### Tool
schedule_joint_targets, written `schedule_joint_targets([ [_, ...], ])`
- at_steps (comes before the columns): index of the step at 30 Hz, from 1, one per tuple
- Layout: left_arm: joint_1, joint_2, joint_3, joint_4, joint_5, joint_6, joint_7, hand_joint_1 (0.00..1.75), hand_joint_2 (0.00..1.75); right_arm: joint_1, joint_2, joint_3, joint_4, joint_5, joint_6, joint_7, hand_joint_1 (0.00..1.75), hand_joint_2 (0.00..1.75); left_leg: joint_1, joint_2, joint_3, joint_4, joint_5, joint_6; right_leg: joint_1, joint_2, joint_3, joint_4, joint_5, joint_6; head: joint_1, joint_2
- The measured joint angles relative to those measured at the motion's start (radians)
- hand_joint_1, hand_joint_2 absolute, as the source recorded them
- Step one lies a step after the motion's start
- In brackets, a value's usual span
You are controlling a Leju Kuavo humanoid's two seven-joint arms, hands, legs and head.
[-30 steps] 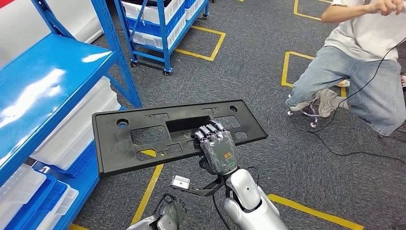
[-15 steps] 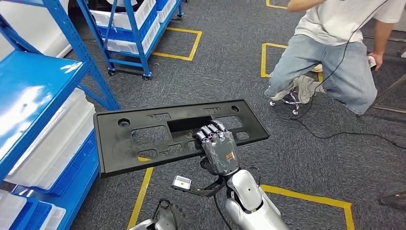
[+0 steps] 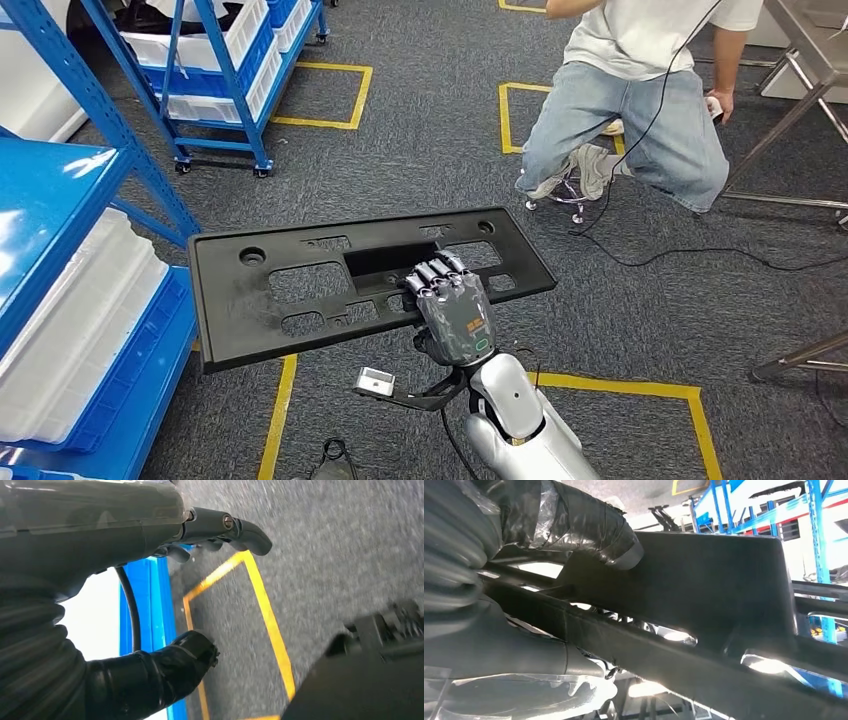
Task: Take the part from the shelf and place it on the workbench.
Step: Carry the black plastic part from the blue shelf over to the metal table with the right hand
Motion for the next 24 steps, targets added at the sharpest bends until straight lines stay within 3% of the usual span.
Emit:
schedule_joint_targets([
  [2,0.003,0.0,0.022,0.0,0.015,-0.027,0.004,0.0,1.75,-0.004,0.0,0.0,0.006,-0.002,-0.003,-0.003,1.75,1.75,-0.001,0.019,0.0,-0.002,0.0,0.007,-0.002,-0.042,-0.056,0.116,-0.059,0.008,0.003,0.0],
  [3,0.005,0.0,0.031,0.0,0.019,-0.036,0.004,0.0,1.75,-0.004,0.0,0.0,0.01,-0.003,-0.006,-0.005,1.75,1.75,-0.002,0.029,0.0,-0.002,-0.001,0.008,-0.004,-0.051,-0.085,0.177,-0.082,0.011,0.003,0.0],
  [4,0.007,0.001,0.039,0.0,0.021,-0.041,0.004,0.0,1.75,-0.004,0.0,0.0,0.016,-0.005,-0.007,-0.007,1.75,1.75,-0.003,0.038,0.0,-0.002,-0.002,0.009,-0.005,-0.055,-0.101,0.21,-0.087,0.013,0.003,0.0],
  [5,0.009,0.001,0.046,0.0,0.021,-0.044,0.004,0.0,1.75,-0.004,0.0,0.0,0.021,-0.007,-0.009,-0.008,1.75,1.75,-0.003,0.047,0.001,-0.002,-0.003,0.009,-0.006,-0.057,-0.101,0.21,-0.075,0.012,0.003,0.0],
  [7,0.01,0.001,0.055,0.0,0.021,-0.045,0.004,0.0,1.75,-0.005,0.0,0.0,0.029,-0.009,-0.01,-0.009,1.75,1.75,-0.003,0.063,0.005,-0.002,-0.006,0.008,-0.004,-0.073,-0.047,0.105,-0.01,0.006,0.003,0.0],
  [8,0.01,0.001,0.059,0.0,0.021,-0.045,0.004,0.0,1.75,-0.007,0.001,0.0,0.031,-0.009,-0.011,-0.01,1.75,1.75,-0.005,0.07,0.007,-0.003,-0.008,0.006,0.002,-0.097,-0.012,0.037,0.015,0.001,0.003,0.0],
  [9,0.01,0.0,0.063,0.0,0.021,-0.044,0.004,0.0,1.75,-0.01,0.002,0.0,0.032,-0.009,-0.012,-0.01,1.75,1.75,-0.007,0.077,0.008,-0.003,-0.009,0.003,0.009,-0.118,0.015,-0.018,0.03,-0.005,0.003,0.0],
  [11,0.011,0.0,0.068,0.0,0.02,-0.044,0.005,0.0,1.75,-0.015,0.004,0.0,0.034,-0.009,-0.013,-0.011,1.75,1.75,-0.011,0.093,0.011,-0.007,-0.01,-0.005,0.023,-0.139,0.031,-0.06,0.031,-0.014,0.003,0.0],
  [13,0.011,0.0,0.07,0.0,0.019,-0.044,0.005,0.0,1.75,-0.016,0.006,0.0,0.036,-0.009,-0.015,-0.011,1.75,1.75,-0.013,0.11,0.017,-0.012,-0.014,-0.017,0.02,-0.116,0.033,-0.071,0.036,-0.023,0.003,0.0],
  [15,0.009,0.001,0.071,0.0,0.018,-0.043,0.005,0.0,1.75,-0.017,0.008,0.0,0.037,-0.009,-0.016,-0.011,1.75,1.75,-0.012,0.088,0.009,0.019,-0.039,-0.026,0.012,-0.094,0.043,-0.085,0.043,-0.036,0.002,0.0],
  [17,0.01,0.002,0.072,0.0,0.015,-0.042,0.005,0.0,1.75,-0.02,0.011,0.0,0.038,-0.009,-0.016,-0.011,1.75,1.75,-0.01,0.042,-0.04,0.125,-0.094,-0.028,0.01,-0.073,0.048,-0.089,0.045,-0.046,0.002,0.0],
  [19,0.013,0.004,0.072,0.0,0.011,-0.042,0.007,0.0,1.75,-0.02,0.014,0.0,0.041,-0.009,-0.016,-0.011,1.75,1.75,-0.009,0.023,-0.097,0.234,-0.131,-0.03,0.012,-0.049,0.047,-0.085,0.042,-0.051,0.001,0.0],
  [20,0.015,0.004,0.072,0.0,0.01,-0.042,0.008,0.0,1.75,-0.018,0.014,0.0,0.042,-0.009,-0.015,-0.011,1.75,1.75,-0.009,0.021,-0.108,0.249,-0.124,-0.03,0.012,-0.036,0.047,-0.081,0.04,-0.051,0.001,0.0],
  [21,0.015,0.005,0.072,0.0,0.01,-0.042,0.008,0.0,1.75,-0.018,0.014,0.0,0.043,-0.009,-0.015,-0.011,1.75,1.75,-0.009,0.019,-0.101,0.225,-0.098,-0.03,0.012,-0.023,0.047,-0.077,0.038,-0.05,0.001,0.0],
  [22,0.015,0.005,0.072,0.0,0.009,-0.041,0.008,0.0,1.75,-0.018,0.014,0.0,0.043,-0.009,-0.015,-0.011,1.75,1.75,-0.009,0.013,-0.078,0.169,-0.059,-0.029,0.012,-0.011,0.047,-0.071,0.034,-0.048,0.001,0.0],
  [24,0.014,0.005,0.072,0.0,0.009,-0.04,0.008,0.0,1.75,-0.019,0.016,0.001,0.043,-0.009,-0.015,-0.011,1.75,1.75,-0.006,-0.021,-0.029,0.058,-0.012,-0.025,0.011,0.011,0.041,-0.055,0.025,-0.04,0.002,0.0],
])
